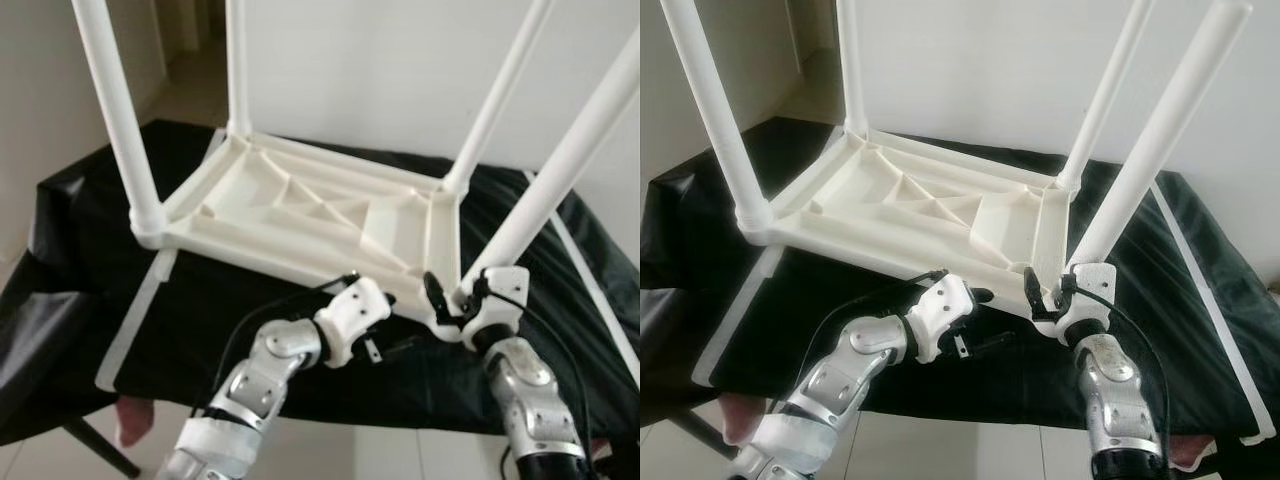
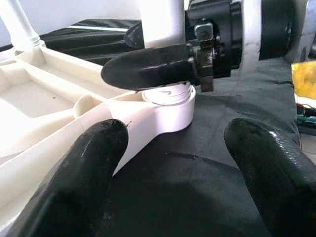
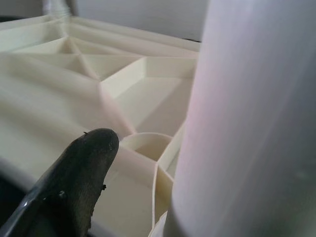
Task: Building children table
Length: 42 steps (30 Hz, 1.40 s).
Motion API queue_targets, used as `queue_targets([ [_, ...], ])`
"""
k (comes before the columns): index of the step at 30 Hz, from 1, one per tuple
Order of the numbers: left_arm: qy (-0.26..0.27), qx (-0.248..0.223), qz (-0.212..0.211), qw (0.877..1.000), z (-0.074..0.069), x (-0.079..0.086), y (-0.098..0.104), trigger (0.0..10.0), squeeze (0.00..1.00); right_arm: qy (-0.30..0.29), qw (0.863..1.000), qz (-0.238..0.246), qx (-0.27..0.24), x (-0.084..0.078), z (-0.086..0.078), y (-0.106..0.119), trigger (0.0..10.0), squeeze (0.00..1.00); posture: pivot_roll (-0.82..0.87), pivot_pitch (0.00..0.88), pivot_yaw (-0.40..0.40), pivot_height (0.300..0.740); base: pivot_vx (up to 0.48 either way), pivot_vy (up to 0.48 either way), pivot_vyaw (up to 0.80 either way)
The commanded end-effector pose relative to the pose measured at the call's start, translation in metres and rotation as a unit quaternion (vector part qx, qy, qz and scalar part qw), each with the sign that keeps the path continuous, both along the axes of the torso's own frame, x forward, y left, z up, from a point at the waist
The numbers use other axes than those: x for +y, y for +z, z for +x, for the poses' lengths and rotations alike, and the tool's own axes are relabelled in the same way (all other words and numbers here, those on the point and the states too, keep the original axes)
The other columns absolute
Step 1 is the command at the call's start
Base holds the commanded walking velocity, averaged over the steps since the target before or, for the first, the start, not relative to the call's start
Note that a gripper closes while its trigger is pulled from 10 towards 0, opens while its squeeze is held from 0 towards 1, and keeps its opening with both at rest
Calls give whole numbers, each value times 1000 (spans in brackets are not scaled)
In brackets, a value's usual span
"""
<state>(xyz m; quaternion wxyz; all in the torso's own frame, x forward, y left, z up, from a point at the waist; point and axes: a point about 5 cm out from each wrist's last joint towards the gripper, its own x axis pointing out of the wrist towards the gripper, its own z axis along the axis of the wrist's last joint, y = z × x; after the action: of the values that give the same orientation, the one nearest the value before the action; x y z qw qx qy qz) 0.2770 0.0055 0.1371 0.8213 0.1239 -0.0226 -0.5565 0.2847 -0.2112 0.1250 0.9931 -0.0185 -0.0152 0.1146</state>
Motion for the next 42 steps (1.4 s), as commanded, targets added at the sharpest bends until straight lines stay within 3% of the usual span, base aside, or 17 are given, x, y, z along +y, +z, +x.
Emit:
queue_targets([
  [1, 13, -7, -5, 1000, 1, -2, 2, 10000, 0, 34, 999, -12, 11, -6, -3, -4, 10000, 0, 45, 0, -88, 740, 0, 0, 0],
  [10, 10, -10, -5, 1000, -6, -5, 1, 10000, 0, 97, 993, -42, 45, -13, -7, -13, 10000, 0, 40, 0, -68, 740, 0, 0, 0],
  [11, 7, -12, -6, 1000, -7, -5, 1, 10000, 0, 106, 992, -51, 49, -13, -8, -15, 8235, 0, 40, 0, -68, 740, 0, 0, 0],
  [13, 7, -12, -6, 1000, -7, -5, 1, 10000, 0, 106, 992, -51, 49, -13, -8, -15, 8235, 0, 40, 0, -68, 740, 0, 0, 0],
  [14, 6, -13, -7, 1000, -8, -5, 1, 10000, 0, 112, 991, -55, 52, -13, -8, -17, 6000, 0, 38, 0, -63, 740, 0, 0, 0],
  [15, 6, -13, -7, 1000, -8, -5, 1, 10000, 0, 112, 991, -55, 52, -13, -8, -17, 6000, 0, 38, 0, -63, 740, 0, 0, 0],
  [16, 6, -15, -5, 1000, -7, -5, 1, 10000, 0, 116, 990, -54, 51, -13, -8, -17, 4784, 0, 36, 0, -60, 740, 0, 0, 0],
  [17, 8, -22, -3, 1000, -7, -5, 2, 10000, 0, 127, 989, -53, 57, -15, -9, -18, 0, 0, 32, 0, -54, 740, 0, 0, 0],
  [28, 14, -37, 1, 999, -5, -8, 3, 10000, 0, 130, 988, -56, 60, -22, -11, -20, 0, 0, 16, 0, -51, 740, 0, 0, 0],
  [29, 16, -37, -1, 999, -4, -8, 3, 10000, 0, 123, 989, -54, 62, -23, -12, -20, 10000, 0, 8, 0, -49, 740, 0, 0, 0],
  [38, 19, -38, -1, 999, -4, -10, 2, 10000, 0, 81, 995, -28, 58, -25, -14, -21, 10000, 0, -5, 0, -42, 740, 0, 0, 0],
  [41, 16, -36, 3, 999, -5, -11, 1, 10000, 0, -18, 999, -4, 50, -27, -12, -20, 10000, 0, -14, 0, -36, 740, 0, 0, 0],
  [42, 16, -36, 3, 999, -5, -11, 1, 10000, 0, -18, 999, -4, 50, -27, -12, -20, 10000, 0, -14, 0, -36, 740, 0, 0, 0],
])
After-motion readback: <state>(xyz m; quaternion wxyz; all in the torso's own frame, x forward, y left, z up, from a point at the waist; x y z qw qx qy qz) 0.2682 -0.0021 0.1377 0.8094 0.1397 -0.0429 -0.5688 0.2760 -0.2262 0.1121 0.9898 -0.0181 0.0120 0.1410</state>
